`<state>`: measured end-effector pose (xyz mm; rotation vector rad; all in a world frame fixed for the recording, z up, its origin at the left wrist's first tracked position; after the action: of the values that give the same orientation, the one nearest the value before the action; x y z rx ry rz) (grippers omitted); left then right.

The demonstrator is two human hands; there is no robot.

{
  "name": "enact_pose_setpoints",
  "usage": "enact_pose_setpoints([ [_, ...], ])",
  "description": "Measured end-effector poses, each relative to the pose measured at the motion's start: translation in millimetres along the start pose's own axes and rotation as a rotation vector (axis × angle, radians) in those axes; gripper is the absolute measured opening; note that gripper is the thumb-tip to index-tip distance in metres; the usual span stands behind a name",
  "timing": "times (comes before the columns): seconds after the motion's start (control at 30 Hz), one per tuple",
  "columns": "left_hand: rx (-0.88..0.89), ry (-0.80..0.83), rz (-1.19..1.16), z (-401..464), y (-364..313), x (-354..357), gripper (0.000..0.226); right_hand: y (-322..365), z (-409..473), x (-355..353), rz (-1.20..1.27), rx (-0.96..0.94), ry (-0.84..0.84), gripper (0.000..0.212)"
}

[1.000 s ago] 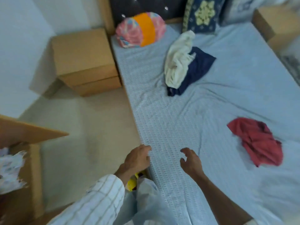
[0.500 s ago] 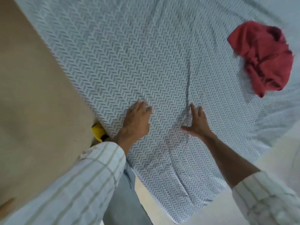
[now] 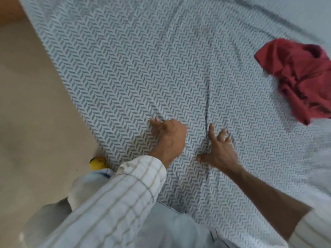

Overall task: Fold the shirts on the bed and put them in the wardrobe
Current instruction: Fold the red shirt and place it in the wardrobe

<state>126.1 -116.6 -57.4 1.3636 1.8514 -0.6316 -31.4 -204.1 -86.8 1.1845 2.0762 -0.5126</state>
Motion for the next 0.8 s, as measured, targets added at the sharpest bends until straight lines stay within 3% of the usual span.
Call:
enact_pose_setpoints([
  [0.03, -0.049, -0.013, -0.049, -3, 2, -7, 0.055, -1, 1, 0, 0.000, -0.014, -0.003, 0.134],
  [0.13, -0.183, -0.111, -0.298, 1, 8, -18, 0.022, -5, 2, -3, 0.009, -0.075, -0.008, 0.133],
  [0.23, -0.344, -0.010, -0.273, -7, 5, -1, 0.026, -2, 0, -5, 0.005, -0.177, -0.027, 0.131],
  [0.43, -0.503, -0.115, -0.335, -50, -53, 9, 0.035, -14, -9, -4, -0.005, -0.321, -0.090, 0.127],
  [0.53, -0.505, -0.115, -0.397, -52, -75, 11, 0.034, -17, -17, -5, -0.072, -0.420, -0.159, 0.111],
  [0.63, -0.445, -0.093, -0.422, -42, -102, 3, 0.034, -35, -23, -19, -0.032, -0.546, -0.202, 0.072],
  [0.7, -0.399, -0.108, -0.436, -26, -122, -11, 0.033, -71, -15, -39, 0.114, -0.540, -0.236, 0.055],
  [0.8, -0.321, -0.128, -0.516, 1, -152, -29, 0.038, -141, 13, -79, 0.256, -0.447, -0.357, 0.049],
])
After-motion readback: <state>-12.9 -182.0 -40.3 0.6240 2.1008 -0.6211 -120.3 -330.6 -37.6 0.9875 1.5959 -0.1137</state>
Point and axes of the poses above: each hand's wrist, its own z-axis towards the middle knuckle, its own x-axis out of the palm, y = z × x, the point moved 10 cm from there along z, towards the middle knuckle
